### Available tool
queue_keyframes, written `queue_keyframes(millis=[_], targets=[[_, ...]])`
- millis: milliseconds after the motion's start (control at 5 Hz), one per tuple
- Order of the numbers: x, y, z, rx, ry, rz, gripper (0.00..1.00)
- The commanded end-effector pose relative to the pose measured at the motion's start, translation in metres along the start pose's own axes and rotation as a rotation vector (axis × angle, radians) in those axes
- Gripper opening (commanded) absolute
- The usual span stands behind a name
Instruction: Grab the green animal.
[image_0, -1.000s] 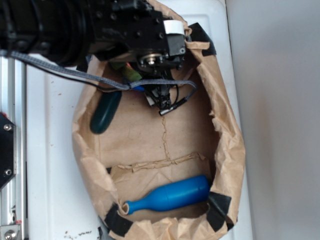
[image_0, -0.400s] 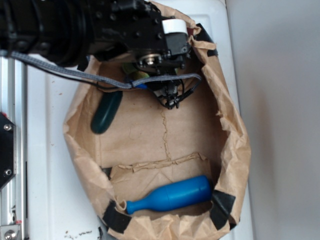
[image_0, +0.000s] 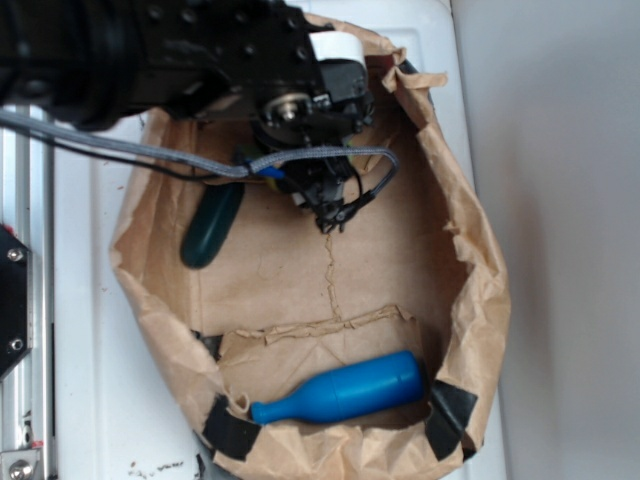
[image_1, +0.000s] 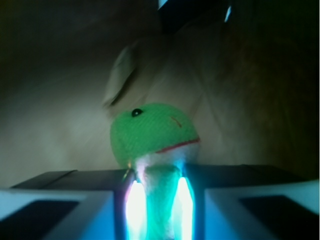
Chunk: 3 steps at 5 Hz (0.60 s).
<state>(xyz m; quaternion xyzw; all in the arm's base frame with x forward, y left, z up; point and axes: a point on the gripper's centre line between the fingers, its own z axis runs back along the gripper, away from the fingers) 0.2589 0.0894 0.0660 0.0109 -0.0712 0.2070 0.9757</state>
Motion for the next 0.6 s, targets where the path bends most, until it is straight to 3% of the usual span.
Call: queue_keyframes(millis=[0,200,400], targets=[[-0.0008,0.0081,0.0752,-0.097,-0.05,-0.048,0.0],[-0.0062,0.0093,0.0815,-0.104,-0.075,-0.051,0.0],[-0.0068,0.0091,0.0782,-0.073,-0.094,-0.07,0.0]])
